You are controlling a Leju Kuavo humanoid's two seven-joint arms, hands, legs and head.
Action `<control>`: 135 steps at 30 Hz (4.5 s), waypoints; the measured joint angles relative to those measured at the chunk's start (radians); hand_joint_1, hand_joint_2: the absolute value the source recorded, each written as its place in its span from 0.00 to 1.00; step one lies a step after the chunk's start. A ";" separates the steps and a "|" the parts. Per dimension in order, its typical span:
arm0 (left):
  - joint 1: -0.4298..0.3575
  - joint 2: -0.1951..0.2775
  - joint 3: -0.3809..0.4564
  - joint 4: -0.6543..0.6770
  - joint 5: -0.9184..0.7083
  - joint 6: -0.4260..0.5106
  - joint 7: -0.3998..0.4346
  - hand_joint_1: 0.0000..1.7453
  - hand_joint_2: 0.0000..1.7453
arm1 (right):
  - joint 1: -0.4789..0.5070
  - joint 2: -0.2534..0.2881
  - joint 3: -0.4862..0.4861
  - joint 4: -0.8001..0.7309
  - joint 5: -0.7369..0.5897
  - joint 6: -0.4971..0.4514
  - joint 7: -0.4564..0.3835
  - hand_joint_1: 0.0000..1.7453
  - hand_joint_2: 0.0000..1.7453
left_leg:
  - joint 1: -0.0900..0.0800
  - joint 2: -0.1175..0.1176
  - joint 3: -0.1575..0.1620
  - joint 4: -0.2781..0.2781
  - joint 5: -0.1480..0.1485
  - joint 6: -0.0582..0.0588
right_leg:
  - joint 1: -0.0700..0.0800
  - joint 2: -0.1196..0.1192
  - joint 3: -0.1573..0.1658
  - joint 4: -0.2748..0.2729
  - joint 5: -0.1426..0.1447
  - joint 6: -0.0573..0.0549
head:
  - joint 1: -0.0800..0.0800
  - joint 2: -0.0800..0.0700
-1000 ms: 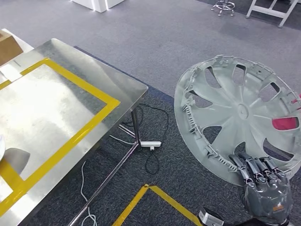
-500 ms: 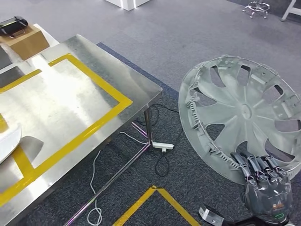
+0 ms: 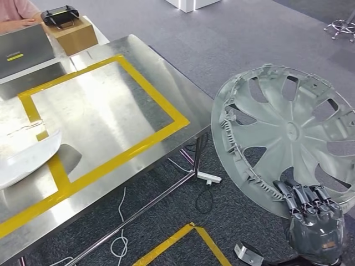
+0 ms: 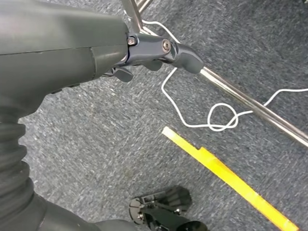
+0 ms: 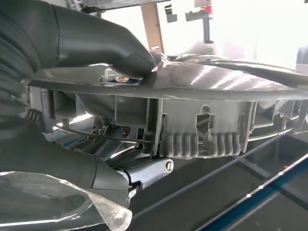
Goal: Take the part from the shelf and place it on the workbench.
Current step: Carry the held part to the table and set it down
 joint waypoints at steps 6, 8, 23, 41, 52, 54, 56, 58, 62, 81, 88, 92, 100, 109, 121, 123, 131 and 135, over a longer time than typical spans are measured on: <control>-0.001 -0.001 -0.001 0.004 -0.001 0.002 0.000 0.00 1.00 | 0.004 0.000 0.002 -0.001 0.002 0.000 0.010 1.00 1.00 | 0.000 -0.065 0.007 0.010 -0.010 -0.010 | -0.008 0.042 0.033 -0.132 0.118 0.003 | 0.001 0.000; 0.000 -0.004 -0.002 0.004 -0.004 0.007 0.001 0.00 1.00 | 0.006 0.000 0.003 -0.004 -0.001 0.000 0.015 1.00 1.00 | -0.001 -0.082 0.001 0.016 -0.013 -0.021 | -0.009 0.065 0.065 -0.190 0.126 -0.005 | 0.001 0.000; 0.030 -0.010 -0.004 -0.004 -0.012 0.007 0.021 0.00 1.00 | 0.018 0.000 0.004 -0.012 -0.015 0.000 0.008 1.00 1.00 | -0.004 0.060 -0.010 0.035 -0.011 -0.034 | -0.002 -0.071 0.103 -0.200 0.098 -0.026 | -0.007 0.000; 0.037 -0.025 0.000 -0.019 -0.014 0.000 0.032 0.00 1.00 | 0.013 0.000 0.007 -0.010 -0.026 0.000 -0.001 1.00 1.00 | 0.004 -0.097 0.006 0.018 -0.025 -0.037 | -0.012 0.056 0.071 -0.192 0.120 -0.018 | 0.002 0.000; 0.032 -0.018 0.003 -0.023 -0.025 -0.014 0.033 0.00 1.00 | 0.006 0.000 0.009 -0.007 -0.034 0.000 -0.012 1.00 1.00 | 0.002 0.035 -0.036 0.089 -0.018 -0.043 | -0.006 -0.057 0.103 -0.197 0.094 -0.034 | -0.009 0.000; 0.028 -0.016 0.005 -0.023 -0.025 -0.015 0.031 0.00 1.00 | 0.003 0.000 0.009 -0.006 -0.035 0.000 -0.013 1.00 1.00 | -0.007 0.057 -0.009 0.031 -0.014 -0.033 | -0.003 -0.074 0.104 -0.199 0.088 -0.025 | -0.009 0.000; 0.029 -0.015 0.006 -0.023 -0.026 -0.016 0.029 0.00 1.00 | 0.000 0.000 0.009 -0.006 -0.044 0.000 -0.018 1.00 1.00 | -0.008 0.045 -0.008 0.023 -0.015 -0.026 | -0.002 -0.087 0.112 -0.204 0.086 -0.016 | -0.009 0.000; 0.030 -0.015 0.007 -0.023 -0.028 -0.017 0.026 0.00 1.00 | -0.001 0.000 0.010 -0.004 -0.063 0.000 -0.030 1.00 1.00 | -0.006 0.034 -0.001 0.013 -0.009 -0.025 | -0.003 -0.077 0.123 -0.214 0.087 -0.022 | -0.005 0.000; 0.028 -0.015 0.010 -0.023 -0.034 -0.021 0.022 0.00 1.00 | -0.004 0.000 0.011 0.000 -0.084 0.000 -0.053 1.00 1.00 | -0.005 0.024 0.007 0.010 -0.014 -0.027 | -0.003 -0.062 0.135 -0.230 0.083 -0.037 | -0.001 0.000; 0.026 -0.015 0.015 -0.023 -0.044 -0.025 0.022 0.00 1.00 | -0.006 0.008 0.010 0.008 -0.087 0.000 -0.069 1.00 1.00 | -0.002 0.025 0.008 0.011 -0.018 -0.023 | -0.002 -0.061 0.138 -0.240 0.087 -0.014 | -0.002 0.000; 0.028 -0.026 0.035 -0.025 -0.068 -0.039 0.022 0.00 1.00 | -0.001 -0.007 0.018 0.044 -0.173 0.015 0.079 1.00 1.00 | -0.001 0.025 0.008 0.010 -0.018 -0.023 | -0.001 -0.061 0.139 -0.240 0.086 -0.014 | -0.002 0.000; 0.029 -0.043 0.066 -0.037 -0.098 -0.061 0.021 0.00 1.00 | -0.001 -0.031 0.022 0.078 -0.269 0.093 0.178 1.00 1.00 | -0.002 0.025 0.008 0.010 -0.018 -0.023 | -0.001 -0.061 0.139 -0.240 0.086 -0.014 | -0.002 0.000; 0.028 -0.089 0.161 -0.067 -0.175 -0.112 0.004 0.00 1.00 | -0.001 -0.036 -0.031 0.134 -0.334 0.224 0.207 1.00 1.00 | -0.002 0.025 0.008 0.010 -0.018 -0.023 | -0.002 -0.061 0.139 -0.240 0.086 -0.014 | -0.002 0.000; 0.021 -0.149 0.283 -0.107 -0.255 -0.172 -0.023 0.00 1.00 | -0.015 -0.036 -0.075 0.162 -0.318 0.293 0.210 1.00 1.00 | -0.002 0.025 0.009 0.010 -0.018 -0.023 | -0.001 -0.061 0.140 -0.240 0.086 -0.014 | -0.002 0.000; -0.013 -0.189 0.429 -0.140 -0.269 -0.217 -0.034 0.00 1.00 | -0.160 -0.081 -0.079 0.240 -0.185 0.405 0.269 1.00 1.00 | -0.002 0.025 0.012 0.010 -0.018 -0.023 | -0.002 -0.061 0.143 -0.240 0.086 -0.014 | -0.002 0.000; -0.016 -0.191 0.440 -0.142 -0.272 -0.218 -0.034 0.00 1.00 | -0.175 -0.085 -0.075 0.251 -0.179 0.408 0.272 1.00 1.00 | -0.002 0.025 0.012 0.010 -0.018 -0.023 | -0.002 -0.061 0.147 -0.240 0.086 -0.014 | -0.002 0.000; -0.029 -0.193 0.477 -0.142 -0.302 -0.230 -0.045 0.00 1.00 | -0.237 -0.111 -0.033 0.300 -0.107 0.428 0.278 1.00 1.00 | -0.002 0.025 0.012 0.010 -0.018 -0.023 | -0.001 -0.060 0.154 -0.239 0.086 -0.013 | -0.002 0.000; -0.041 -0.193 0.499 -0.142 -0.317 -0.242 -0.055 0.00 1.00 | -0.303 -0.123 0.030 0.325 -0.086 0.428 0.261 1.00 1.00 | -0.002 0.025 0.012 0.010 -0.017 -0.024 | -0.001 -0.060 0.153 -0.239 0.086 -0.013 | -0.002 0.000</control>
